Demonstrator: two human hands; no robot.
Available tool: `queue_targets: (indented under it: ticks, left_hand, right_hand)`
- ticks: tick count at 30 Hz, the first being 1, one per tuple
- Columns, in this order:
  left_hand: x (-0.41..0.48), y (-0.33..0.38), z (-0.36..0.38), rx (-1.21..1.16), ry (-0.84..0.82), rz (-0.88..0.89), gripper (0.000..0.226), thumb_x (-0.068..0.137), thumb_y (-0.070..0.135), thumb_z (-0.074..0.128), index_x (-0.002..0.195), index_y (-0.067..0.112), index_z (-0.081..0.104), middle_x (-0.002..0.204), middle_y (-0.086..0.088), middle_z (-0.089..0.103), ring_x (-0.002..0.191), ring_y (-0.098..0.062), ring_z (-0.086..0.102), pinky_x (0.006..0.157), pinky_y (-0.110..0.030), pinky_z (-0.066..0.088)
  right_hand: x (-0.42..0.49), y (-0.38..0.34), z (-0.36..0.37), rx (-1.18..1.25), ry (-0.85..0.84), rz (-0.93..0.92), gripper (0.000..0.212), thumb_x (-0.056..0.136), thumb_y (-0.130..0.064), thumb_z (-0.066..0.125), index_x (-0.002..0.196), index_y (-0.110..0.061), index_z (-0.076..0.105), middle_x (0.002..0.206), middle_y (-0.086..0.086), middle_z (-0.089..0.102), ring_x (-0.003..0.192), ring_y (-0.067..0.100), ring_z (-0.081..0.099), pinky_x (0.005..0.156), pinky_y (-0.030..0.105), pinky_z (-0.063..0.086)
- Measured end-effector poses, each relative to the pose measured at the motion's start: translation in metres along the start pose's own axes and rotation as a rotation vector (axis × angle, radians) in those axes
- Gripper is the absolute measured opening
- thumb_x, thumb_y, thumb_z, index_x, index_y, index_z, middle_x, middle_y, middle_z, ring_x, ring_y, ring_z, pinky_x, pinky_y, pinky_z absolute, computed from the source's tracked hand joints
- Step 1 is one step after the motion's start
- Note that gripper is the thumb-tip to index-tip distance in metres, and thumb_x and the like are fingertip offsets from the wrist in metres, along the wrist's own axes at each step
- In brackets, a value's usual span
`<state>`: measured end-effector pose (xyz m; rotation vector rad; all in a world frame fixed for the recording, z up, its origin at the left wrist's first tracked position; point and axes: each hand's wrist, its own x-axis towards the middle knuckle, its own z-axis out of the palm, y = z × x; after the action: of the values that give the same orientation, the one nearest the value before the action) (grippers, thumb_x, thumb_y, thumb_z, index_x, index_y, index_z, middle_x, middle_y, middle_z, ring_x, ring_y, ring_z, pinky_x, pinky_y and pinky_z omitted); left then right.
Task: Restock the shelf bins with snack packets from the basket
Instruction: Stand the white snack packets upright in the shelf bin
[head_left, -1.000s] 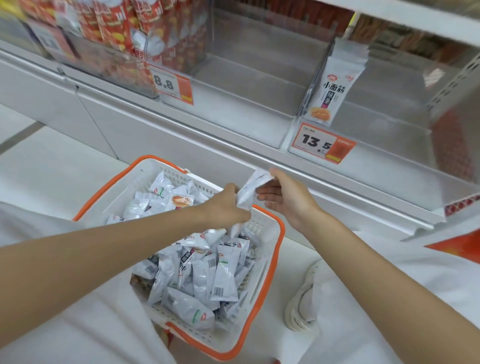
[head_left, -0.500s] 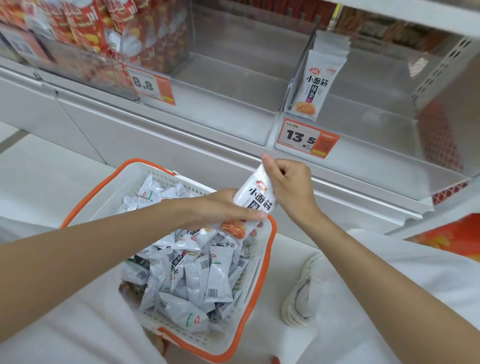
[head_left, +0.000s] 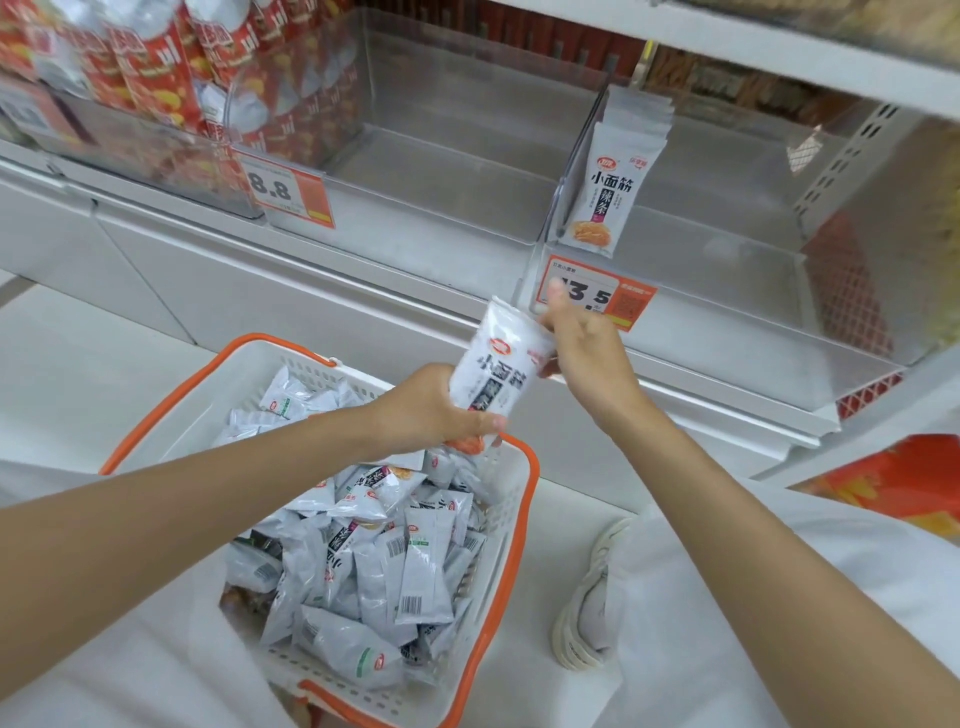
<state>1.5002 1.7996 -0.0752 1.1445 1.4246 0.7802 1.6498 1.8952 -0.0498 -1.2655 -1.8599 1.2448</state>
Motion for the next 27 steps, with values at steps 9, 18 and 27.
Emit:
queue_targets:
  ticks: [9, 18, 27]
  left_hand:
    - [0.019, 0.041, -0.013, -0.103, 0.062, 0.131, 0.038, 0.079, 0.018, 0.078, 0.114, 0.018, 0.063, 0.105, 0.0, 0.072, 0.093, -0.015, 0.07, 0.079, -0.028, 0.058]
    - [0.097, 0.125, -0.044, 0.207, 0.481, 0.451, 0.03, 0.085, 0.026, 0.073, 0.111, 0.017, 0.063, 0.1, 0.0, 0.064, 0.077, -0.009, 0.056, 0.074, -0.024, 0.049]
    - [0.199, 0.189, -0.058, 0.589, 0.459, 0.456, 0.049, 0.087, 0.031, 0.069, 0.132, 0.016, 0.055, 0.124, -0.002, 0.059, 0.113, -0.017, 0.056, 0.087, -0.022, 0.042]
  right_hand:
    - [0.006, -0.012, -0.03, 0.252, -0.191, 0.106, 0.028, 0.083, -0.005, 0.072, 0.11, -0.004, 0.069, 0.105, 0.008, 0.074, 0.099, 0.022, 0.069, 0.094, 0.039, 0.051]
    - [0.054, -0.036, -0.118, 0.384, 0.369, -0.104, 0.01, 0.086, -0.003, 0.069, 0.093, -0.01, 0.069, 0.097, 0.005, 0.075, 0.095, 0.023, 0.071, 0.083, 0.033, 0.058]
    - [0.136, -0.022, -0.103, 0.109, 0.272, -0.049, 0.017, 0.082, 0.0, 0.073, 0.083, -0.015, 0.066, 0.088, 0.004, 0.071, 0.081, 0.019, 0.069, 0.079, 0.034, 0.059]
